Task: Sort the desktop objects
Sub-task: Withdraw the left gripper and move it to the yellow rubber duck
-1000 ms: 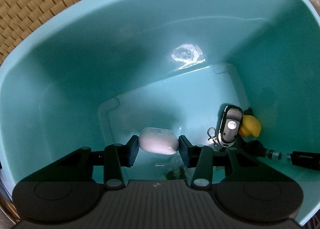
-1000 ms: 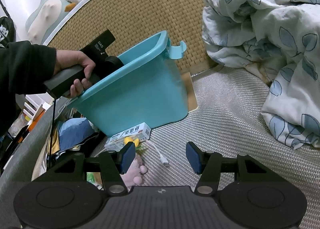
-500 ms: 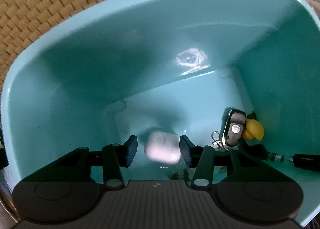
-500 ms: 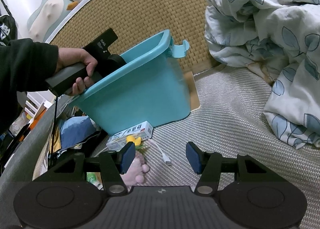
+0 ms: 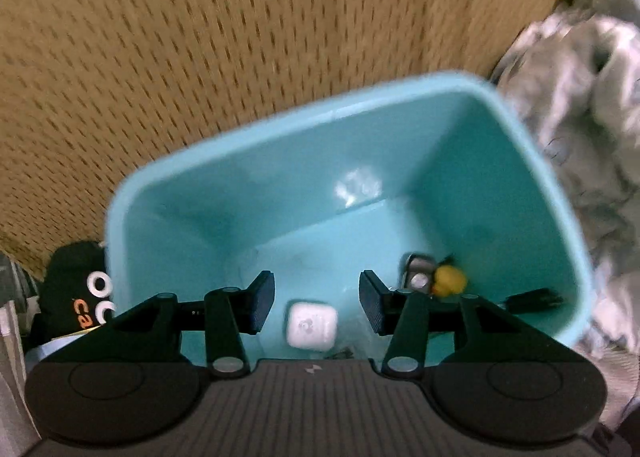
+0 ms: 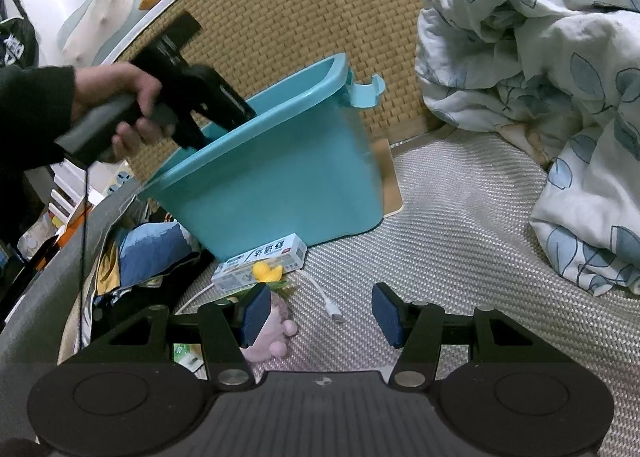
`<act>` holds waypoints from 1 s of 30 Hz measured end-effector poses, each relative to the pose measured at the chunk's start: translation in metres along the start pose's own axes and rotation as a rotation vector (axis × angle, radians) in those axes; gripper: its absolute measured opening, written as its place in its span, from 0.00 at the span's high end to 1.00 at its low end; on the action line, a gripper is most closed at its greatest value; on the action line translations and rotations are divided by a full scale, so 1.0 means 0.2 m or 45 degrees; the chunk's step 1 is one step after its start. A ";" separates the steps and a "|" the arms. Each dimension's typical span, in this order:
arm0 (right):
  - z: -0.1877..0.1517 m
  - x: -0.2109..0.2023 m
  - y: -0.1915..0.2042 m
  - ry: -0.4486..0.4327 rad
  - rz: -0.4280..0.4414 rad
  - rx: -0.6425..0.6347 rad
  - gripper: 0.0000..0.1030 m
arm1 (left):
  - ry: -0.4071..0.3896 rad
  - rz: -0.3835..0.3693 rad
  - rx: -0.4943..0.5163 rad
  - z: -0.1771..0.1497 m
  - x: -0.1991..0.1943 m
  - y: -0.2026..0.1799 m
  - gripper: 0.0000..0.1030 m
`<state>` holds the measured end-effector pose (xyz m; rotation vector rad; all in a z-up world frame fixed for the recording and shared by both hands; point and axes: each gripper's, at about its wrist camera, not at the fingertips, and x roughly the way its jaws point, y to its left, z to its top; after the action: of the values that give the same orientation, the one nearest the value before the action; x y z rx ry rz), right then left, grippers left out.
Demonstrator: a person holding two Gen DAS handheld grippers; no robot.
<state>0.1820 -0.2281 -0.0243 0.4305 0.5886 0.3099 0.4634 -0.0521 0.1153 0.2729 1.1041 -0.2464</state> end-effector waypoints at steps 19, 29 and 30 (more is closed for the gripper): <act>-0.04 0.00 0.05 0.006 0.023 -0.100 0.42 | -0.553 -0.009 -0.174 -0.64 -0.60 -0.09 0.50; -0.06 0.01 0.08 0.020 0.020 -0.147 0.42 | -0.687 0.074 -0.317 -1.05 -0.56 -0.18 0.50; -0.06 0.01 0.08 0.021 0.019 -0.154 0.42 | -0.701 0.090 -0.335 -1.09 -0.56 -0.19 0.50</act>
<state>0.1738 -0.2095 -0.0271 0.3160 0.5796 0.3620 0.2193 -0.0067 0.1198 0.0027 0.5707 -0.1000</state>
